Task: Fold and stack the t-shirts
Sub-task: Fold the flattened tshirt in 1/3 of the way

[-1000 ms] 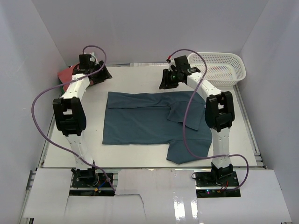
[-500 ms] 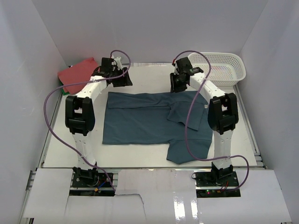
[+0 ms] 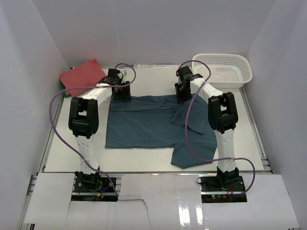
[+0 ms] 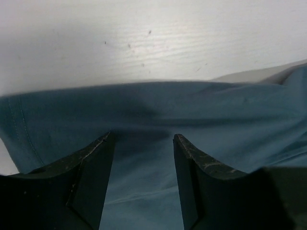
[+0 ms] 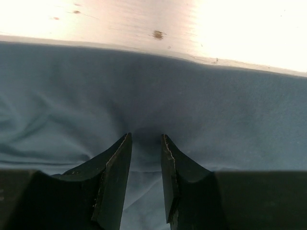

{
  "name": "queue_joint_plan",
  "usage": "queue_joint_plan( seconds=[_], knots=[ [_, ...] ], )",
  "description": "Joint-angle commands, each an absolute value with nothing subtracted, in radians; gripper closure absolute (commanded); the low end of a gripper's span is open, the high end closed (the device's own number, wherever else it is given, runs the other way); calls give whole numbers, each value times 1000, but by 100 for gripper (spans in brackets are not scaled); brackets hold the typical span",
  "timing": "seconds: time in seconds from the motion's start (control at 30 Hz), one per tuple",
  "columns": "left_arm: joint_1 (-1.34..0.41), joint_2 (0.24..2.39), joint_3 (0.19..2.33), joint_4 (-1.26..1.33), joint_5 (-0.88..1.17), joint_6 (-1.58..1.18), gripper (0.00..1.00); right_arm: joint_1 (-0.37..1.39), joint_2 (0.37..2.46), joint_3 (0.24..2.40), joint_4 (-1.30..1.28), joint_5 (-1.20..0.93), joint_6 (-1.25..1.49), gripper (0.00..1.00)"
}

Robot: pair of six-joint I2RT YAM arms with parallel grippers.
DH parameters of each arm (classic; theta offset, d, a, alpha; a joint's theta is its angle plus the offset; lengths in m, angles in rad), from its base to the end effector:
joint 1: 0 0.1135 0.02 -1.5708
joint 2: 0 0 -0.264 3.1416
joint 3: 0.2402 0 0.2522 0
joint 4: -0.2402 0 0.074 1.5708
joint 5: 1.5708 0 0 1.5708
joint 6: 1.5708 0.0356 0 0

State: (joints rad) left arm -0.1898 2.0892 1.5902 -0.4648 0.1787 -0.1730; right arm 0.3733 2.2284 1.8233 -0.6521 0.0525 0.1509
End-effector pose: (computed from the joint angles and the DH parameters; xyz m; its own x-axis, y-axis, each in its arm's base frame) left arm 0.4474 -0.0924 0.1887 -0.8437 -0.0104 -0.5368 0.1421 0.9598 -0.2420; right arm 0.4513 0.1748 0.1856 -0.8529 -0.1728 -0.4926 -0.2144 0.9763 0.0287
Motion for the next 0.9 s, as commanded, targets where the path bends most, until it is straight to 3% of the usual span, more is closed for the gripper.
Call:
queue_joint_plan(
  seconds=[0.0,0.6,0.87],
  knots=[
    [-202,2040,1562,-465,121,-166,37,370,2243,1879,-660,98,143,63],
    [-235,2006,1437,-456,-40,-179,38,362,2387,1983,-657,141,140,64],
    [-209,2095,1526,-469,-114,-193,37,328,2448,2048,-647,126,147,64]
  ],
)
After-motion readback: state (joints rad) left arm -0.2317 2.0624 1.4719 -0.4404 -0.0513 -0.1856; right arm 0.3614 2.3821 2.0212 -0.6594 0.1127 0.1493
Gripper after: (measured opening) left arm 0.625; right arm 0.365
